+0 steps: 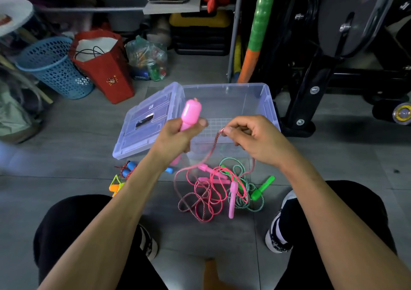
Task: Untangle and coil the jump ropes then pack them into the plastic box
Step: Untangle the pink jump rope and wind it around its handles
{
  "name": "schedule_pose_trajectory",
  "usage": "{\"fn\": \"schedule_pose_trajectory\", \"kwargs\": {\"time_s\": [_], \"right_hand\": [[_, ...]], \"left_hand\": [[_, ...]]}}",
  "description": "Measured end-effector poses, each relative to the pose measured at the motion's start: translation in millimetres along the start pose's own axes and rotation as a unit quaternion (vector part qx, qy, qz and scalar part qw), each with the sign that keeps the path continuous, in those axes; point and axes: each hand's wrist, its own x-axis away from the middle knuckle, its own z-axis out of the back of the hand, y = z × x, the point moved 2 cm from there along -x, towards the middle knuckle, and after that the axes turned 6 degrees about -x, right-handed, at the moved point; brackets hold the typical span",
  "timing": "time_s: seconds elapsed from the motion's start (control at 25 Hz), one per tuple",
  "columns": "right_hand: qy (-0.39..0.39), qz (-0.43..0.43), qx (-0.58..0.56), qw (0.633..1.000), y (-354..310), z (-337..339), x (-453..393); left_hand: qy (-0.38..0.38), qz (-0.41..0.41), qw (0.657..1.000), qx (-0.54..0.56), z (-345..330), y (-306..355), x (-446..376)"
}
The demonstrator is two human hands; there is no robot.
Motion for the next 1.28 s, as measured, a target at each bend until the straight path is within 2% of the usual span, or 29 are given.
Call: {"fn": "schedule_pose_trajectory", "kwargs": {"time_s": [0.12,0.2,0.28,0.32,0.36,0.44,0.48,0.64,0.68,0.8,0.84,0.92,1.0,1.16,1.2,1.28], "right_hand": [[-0.015,0.008,0.008,1.0,-1,-8,-2],[-0.014,-0.005,-0.005,1.0,2,-7,-4],[-0.01,-0.021,-0.003,1.0,5,-2,-4],[-0.007,-0.026,0.001,1.0,6,0,-4],[-0.002,-0.029,0.004,1.0,7,3,-3],[0.001,-0.029,0.004,1.0,6,4,-2],[-0.002,-0.028,0.006,1.0,5,3,-3],[-0.013,-0.01,0.019,1.0,3,-6,-6],[-0.008,-0.012,0.014,1.0,4,-7,-7],[0.006,-0.037,0.0,0.999,7,-6,-7],[0.009,-0.04,0.001,0.999,7,-4,-7],[0.02,-0.038,0.01,0.999,7,1,-6],[0.023,-0.03,0.019,0.999,5,3,-7],[-0.002,-0.026,0.022,0.999,4,-6,-8],[-0.001,-0.026,0.023,0.999,5,-8,-8],[0.002,-0.035,0.016,0.999,7,-6,-8]], "left_hand": [[-0.105,-0.024,0.994,0.032,-17,13,13],[-0.071,0.013,0.983,0.166,-12,8,4],[0.013,0.067,0.956,0.284,7,-1,-10],[0.059,0.086,0.955,0.277,16,-6,-17],[0.094,0.092,0.967,0.22,22,-8,-19],[0.107,0.077,0.988,0.076,21,-8,-17],[0.082,0.062,0.994,0.041,15,-6,-14],[-0.096,0.021,0.995,-0.029,-9,9,3],[-0.098,0.022,0.995,-0.006,-10,10,3],[0.032,0.04,0.992,0.117,6,5,-9],[0.079,0.04,0.991,0.105,14,2,-14],[0.125,0.034,0.992,0.003,24,-7,-21],[0.094,0.01,0.993,-0.072,19,-6,-18],[-0.094,-0.015,0.994,-0.046,-12,15,4],[-0.122,-0.016,0.991,-0.05,-15,15,5],[-0.1,-0.011,0.995,-0.025,-12,12,1]]}}
